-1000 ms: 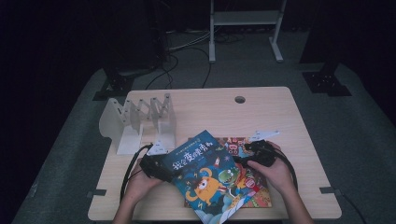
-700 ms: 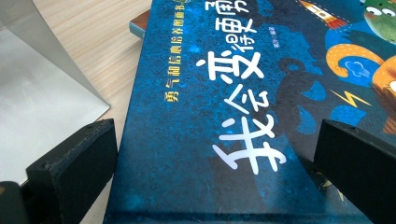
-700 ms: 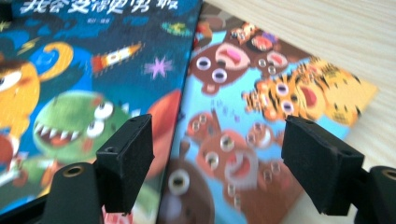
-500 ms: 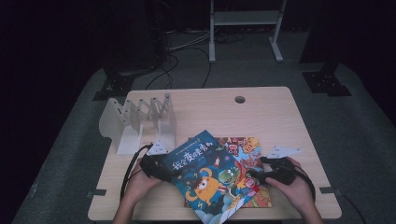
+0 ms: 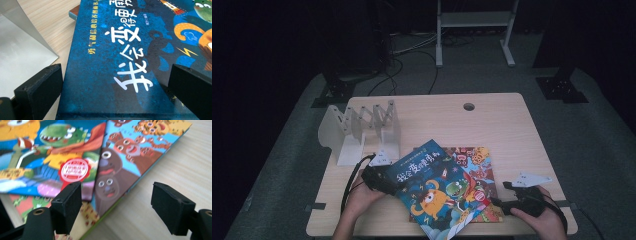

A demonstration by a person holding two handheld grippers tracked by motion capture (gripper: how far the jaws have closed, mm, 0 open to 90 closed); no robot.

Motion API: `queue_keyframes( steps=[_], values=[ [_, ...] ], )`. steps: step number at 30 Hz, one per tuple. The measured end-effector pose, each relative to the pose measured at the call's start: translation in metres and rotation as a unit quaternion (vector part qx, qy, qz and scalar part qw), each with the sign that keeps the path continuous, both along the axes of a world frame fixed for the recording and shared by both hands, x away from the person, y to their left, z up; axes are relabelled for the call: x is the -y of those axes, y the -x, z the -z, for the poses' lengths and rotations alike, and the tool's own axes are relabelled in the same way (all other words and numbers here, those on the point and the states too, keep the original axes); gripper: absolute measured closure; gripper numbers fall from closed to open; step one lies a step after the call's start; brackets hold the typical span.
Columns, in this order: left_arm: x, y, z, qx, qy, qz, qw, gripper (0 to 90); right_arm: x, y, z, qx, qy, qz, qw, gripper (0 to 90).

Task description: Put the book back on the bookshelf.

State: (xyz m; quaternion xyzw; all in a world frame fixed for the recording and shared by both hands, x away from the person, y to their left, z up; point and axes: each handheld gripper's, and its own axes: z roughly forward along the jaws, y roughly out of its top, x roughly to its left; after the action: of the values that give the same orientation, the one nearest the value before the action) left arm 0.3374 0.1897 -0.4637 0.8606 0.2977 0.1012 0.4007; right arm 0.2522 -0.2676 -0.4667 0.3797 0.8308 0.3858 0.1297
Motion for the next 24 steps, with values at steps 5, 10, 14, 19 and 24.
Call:
queue_keyframes(
  steps=[5, 10, 14, 19, 24],
  values=[
    [0.000, 0.000, 0.000, 0.000, -0.001, 0.001, 1.0000, 0.0, -0.003, 0.004, 0.004, 0.004, 0.012, 0.001, 0.9999, 24.3],
    [-0.001, 0.000, -0.001, -0.005, -0.002, 0.004, 1.0000, 0.0, -0.004, 0.002, 0.003, 0.010, 0.017, 0.005, 0.9998, 23.8],
    [-0.001, 0.001, -0.001, -0.007, -0.005, 0.011, 0.9999, 0.0, -0.003, -0.005, 0.004, 0.008, 0.013, 0.012, 0.9998, 24.0],
    [0.000, 0.002, -0.002, -0.010, -0.007, 0.018, 0.9998, 0.0, -0.002, -0.015, 0.003, 0.006, 0.011, 0.014, 0.9998, 24.3],
    [0.000, 0.003, -0.002, -0.013, -0.006, 0.021, 0.9997, 0.0, 0.000, -0.026, 0.002, 0.003, 0.004, 0.013, 0.9999, 24.0]
  ],
)
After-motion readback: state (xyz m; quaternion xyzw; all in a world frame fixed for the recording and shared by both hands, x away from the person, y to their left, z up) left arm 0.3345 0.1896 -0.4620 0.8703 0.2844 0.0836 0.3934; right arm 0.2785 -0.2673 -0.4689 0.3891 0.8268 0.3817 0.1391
